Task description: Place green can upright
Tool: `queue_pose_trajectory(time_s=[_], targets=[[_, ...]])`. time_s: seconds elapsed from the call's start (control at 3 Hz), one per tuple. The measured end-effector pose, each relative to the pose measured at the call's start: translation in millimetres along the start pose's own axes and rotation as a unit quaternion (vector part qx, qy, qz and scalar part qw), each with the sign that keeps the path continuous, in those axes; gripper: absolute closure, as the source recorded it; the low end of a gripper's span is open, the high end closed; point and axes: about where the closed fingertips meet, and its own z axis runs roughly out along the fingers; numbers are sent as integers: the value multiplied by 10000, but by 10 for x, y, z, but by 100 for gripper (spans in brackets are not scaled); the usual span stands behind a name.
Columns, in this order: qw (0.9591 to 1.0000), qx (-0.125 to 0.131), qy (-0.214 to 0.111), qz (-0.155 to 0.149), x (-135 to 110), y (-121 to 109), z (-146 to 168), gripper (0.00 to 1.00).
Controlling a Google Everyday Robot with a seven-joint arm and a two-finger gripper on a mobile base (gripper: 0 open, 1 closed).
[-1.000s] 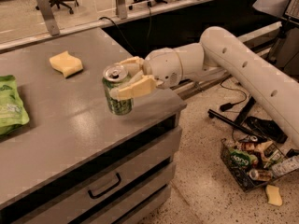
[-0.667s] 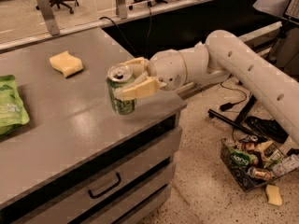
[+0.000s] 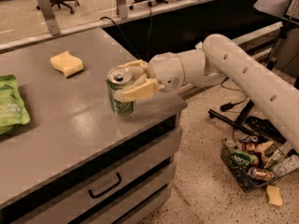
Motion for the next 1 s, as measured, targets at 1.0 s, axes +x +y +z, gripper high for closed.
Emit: queue_pose_trajectory(time_s=[1.0], targets=[[9986,127,183,475,291,-164,-138,0]])
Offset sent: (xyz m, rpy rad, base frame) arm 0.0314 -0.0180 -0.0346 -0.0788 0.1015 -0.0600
